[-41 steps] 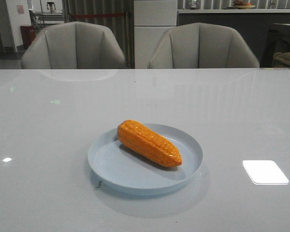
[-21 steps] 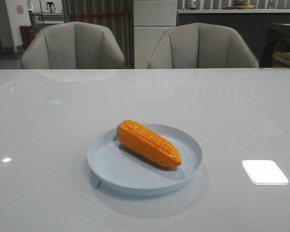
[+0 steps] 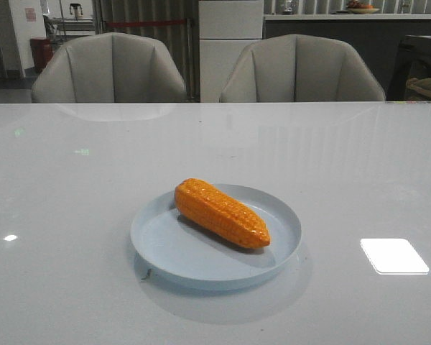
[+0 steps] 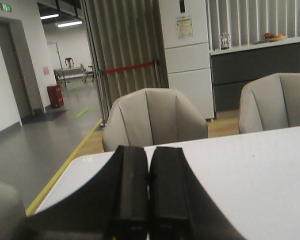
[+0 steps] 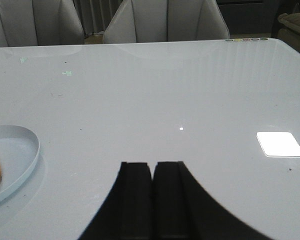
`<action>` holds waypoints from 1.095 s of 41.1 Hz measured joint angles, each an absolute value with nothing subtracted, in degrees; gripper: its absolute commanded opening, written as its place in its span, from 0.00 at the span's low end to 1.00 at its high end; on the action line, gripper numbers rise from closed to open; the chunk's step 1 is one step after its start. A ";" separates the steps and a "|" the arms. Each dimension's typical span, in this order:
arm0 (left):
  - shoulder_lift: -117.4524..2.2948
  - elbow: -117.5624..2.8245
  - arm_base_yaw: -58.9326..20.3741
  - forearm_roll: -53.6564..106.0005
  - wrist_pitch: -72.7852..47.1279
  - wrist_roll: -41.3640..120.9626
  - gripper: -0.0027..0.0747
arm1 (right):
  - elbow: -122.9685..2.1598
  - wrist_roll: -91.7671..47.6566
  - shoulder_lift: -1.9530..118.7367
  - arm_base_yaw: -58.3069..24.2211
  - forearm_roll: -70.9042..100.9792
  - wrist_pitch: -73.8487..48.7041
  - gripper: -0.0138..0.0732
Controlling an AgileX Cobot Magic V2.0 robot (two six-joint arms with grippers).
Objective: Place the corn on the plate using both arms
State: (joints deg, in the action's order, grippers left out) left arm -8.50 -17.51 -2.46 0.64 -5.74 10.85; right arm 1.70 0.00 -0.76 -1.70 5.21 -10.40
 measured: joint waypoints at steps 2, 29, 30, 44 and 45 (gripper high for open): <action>-5.68 -16.48 -2.46 0.64 -5.74 10.85 0.16 | 1.70 0.00 -0.76 -1.70 5.21 -10.40 0.22; 0.27 0.37 -2.46 1.63 -8.23 10.85 0.16 | 1.70 0.00 -0.76 -1.70 5.21 -10.49 0.22; 0.27 0.37 -2.46 1.63 -9.40 10.85 0.16 | 1.70 0.00 -0.76 -1.70 5.21 -10.49 0.22; 0.27 0.37 -2.46 1.63 -17.72 10.85 0.16 | 1.70 0.00 -0.76 -1.70 5.21 -10.49 0.22; 0.27 0.37 -2.46 1.63 -17.72 10.85 0.16 | 1.70 0.00 -0.76 -1.70 5.21 -10.49 0.22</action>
State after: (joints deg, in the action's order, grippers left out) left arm 0.27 0.37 -2.46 1.63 -17.72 10.85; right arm 1.70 0.00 -0.76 -1.70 5.21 -10.49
